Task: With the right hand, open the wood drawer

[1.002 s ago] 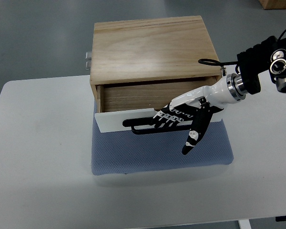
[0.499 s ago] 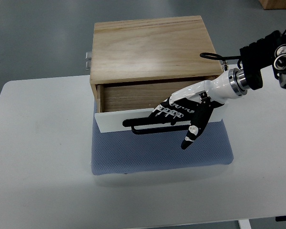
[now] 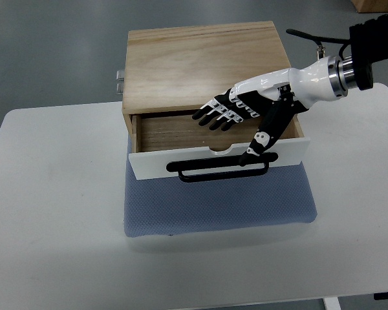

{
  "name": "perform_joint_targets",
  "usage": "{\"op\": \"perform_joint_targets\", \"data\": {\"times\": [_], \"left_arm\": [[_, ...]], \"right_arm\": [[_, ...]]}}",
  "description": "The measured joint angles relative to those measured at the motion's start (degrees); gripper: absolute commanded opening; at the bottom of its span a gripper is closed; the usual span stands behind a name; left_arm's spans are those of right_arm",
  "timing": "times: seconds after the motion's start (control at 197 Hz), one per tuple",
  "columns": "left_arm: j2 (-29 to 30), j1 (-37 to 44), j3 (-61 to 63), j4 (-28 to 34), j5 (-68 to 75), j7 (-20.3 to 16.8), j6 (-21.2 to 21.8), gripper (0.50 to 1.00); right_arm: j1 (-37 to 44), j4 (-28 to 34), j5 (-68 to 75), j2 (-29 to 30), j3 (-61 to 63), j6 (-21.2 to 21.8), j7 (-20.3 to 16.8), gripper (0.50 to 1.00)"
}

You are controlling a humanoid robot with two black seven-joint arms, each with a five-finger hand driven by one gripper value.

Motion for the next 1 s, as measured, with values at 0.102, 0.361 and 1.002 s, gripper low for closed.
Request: {"op": "perform_joint_targets", "data": {"times": [0.102, 0.361, 1.002], "left_arm": [[0.0, 0.0, 0.0, 0.0, 0.0, 0.0, 0.0, 1.0], [0.0, -0.01, 0.0, 0.0, 0.0, 0.0, 0.0, 1.0], [0.0, 0.01, 0.0, 0.0, 0.03, 0.0, 0.0, 1.0]], "right_arm": [[-0.11, -0.85, 2.24, -1.79, 1.73, 0.67, -0.01, 0.946], [-2.16, -6.2, 8.82, -4.89, 4.99, 0.1, -0.06, 0.944], [-37.76, -38.49, 13.79, 1.72, 43.26, -12.0, -0.78, 0.944]]}}
